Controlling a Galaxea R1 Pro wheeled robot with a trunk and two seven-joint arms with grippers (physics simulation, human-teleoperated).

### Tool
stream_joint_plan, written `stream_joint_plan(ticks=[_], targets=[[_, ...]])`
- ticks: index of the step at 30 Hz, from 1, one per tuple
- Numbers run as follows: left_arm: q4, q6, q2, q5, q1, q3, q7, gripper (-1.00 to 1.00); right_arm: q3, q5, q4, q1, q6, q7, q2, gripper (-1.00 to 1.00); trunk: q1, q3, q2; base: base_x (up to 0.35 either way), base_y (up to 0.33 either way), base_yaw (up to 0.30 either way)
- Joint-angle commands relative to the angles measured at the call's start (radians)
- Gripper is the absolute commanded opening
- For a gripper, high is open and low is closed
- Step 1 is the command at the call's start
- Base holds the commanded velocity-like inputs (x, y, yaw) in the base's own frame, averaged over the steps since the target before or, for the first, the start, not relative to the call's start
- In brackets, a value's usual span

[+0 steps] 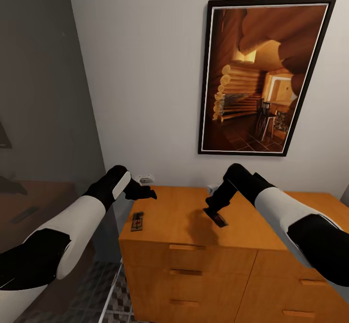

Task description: Take the four mousetraps from the cabinet in the bathroom and place them on the bathroom floor. Make sure all four end up on the same floor surface, and ensure that at least two of them are either under or directly next to the same bathroom sink.

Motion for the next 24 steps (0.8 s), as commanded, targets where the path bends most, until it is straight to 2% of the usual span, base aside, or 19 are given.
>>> stream_joint_plan(ticks=[1, 7, 12, 14, 16, 17, 18, 20, 21, 22, 23, 24], targets=[[-0.001, 0.002, 0.0, -0.008, -0.001, -0.003, -0.009, 1.0, 0.001, 0.009, -0.003, -0.002, 0.005, 0.009, -0.001, -1.0, 0.0, -0.001, -0.001, 0.0, 0.0, 0.0], [0.0, 0.002, -0.001, -0.008, -0.001, -0.003, -0.009, 1.0, 0.0, 0.01, -0.009, -0.008, 0.005, -0.01, -0.002, -1.0, 0.0, -0.001, -0.001, 0.0, 0.0, 0.0], [0.0, 0.002, -0.01, -0.008, -0.001, -0.003, -0.007, 1.0, -0.003, 0.009, -0.008, -0.047, 0.005, -0.092, 0.0, -1.0, 0.0, -0.001, -0.001, 0.0, 0.0, 0.0], [0.0, 0.002, -0.012, -0.008, -0.001, -0.003, -0.007, 1.0, -0.02, 0.009, -0.006, -0.068, 0.005, -0.134, 0.002, -1.0, 0.0, -0.001, -0.001, 0.0, 0.0, 0.0], [0.0, 0.002, -0.014, -0.008, -0.001, -0.003, -0.005, 1.0, -0.073, 0.008, -0.006, -0.087, 0.005, -0.186, 0.005, -1.0, 0.0, -0.001, -0.001, 0.0, 0.0, 0.0], [0.001, 0.001, -0.014, -0.008, -0.001, -0.003, -0.005, 1.0, -0.13, 0.008, -0.008, -0.094, 0.005, -0.234, 0.007, -1.0, 0.0, -0.001, -0.001, 0.0, 0.0, 0.0], [0.001, 0.001, -0.014, -0.008, -0.001, -0.003, -0.005, 1.0, -0.163, 0.008, -0.009, -0.097, 0.005, -0.263, 0.008, -1.0, 0.0, -0.001, -0.001, 0.0, 0.0, 0.0], [0.003, 0.0, -0.015, -0.008, -0.001, -0.003, -0.003, 1.0, -0.308, 0.008, -0.011, -0.103, 0.005, -0.415, 0.013, -1.0, 0.0, -0.001, -0.001, 0.0, 0.0, 0.0], [0.003, -0.001, -0.015, -0.008, -0.001, -0.003, -0.002, 1.0, -0.343, 0.008, -0.01, -0.104, 0.005, -0.46, 0.014, -1.0, 0.0, -0.001, -0.001, 0.0, 0.0, 0.0], [0.005, -0.001, -0.016, -0.008, -0.001, -0.003, -0.001, 1.0, -0.407, 0.007, -0.009, -0.105, 0.005, -0.549, 0.015, -1.0, 0.0, -0.001, -0.001, 0.0, 0.0, 0.0], [0.005, -0.002, -0.016, -0.008, -0.001, -0.003, -0.001, 1.0, -0.435, 0.006, -0.008, -0.106, 0.005, -0.591, 0.015, -1.0, 0.0, -0.001, -0.001, 0.0, 0.0, 0.0], [0.005, -0.002, -0.017, -0.008, -0.001, -0.003, 0.0, 1.0, -0.483, 0.004, -0.007, -0.106, 0.005, -0.662, 0.016, -1.0, 0.0, -0.001, -0.001, 0.0, 0.0, 0.0]])
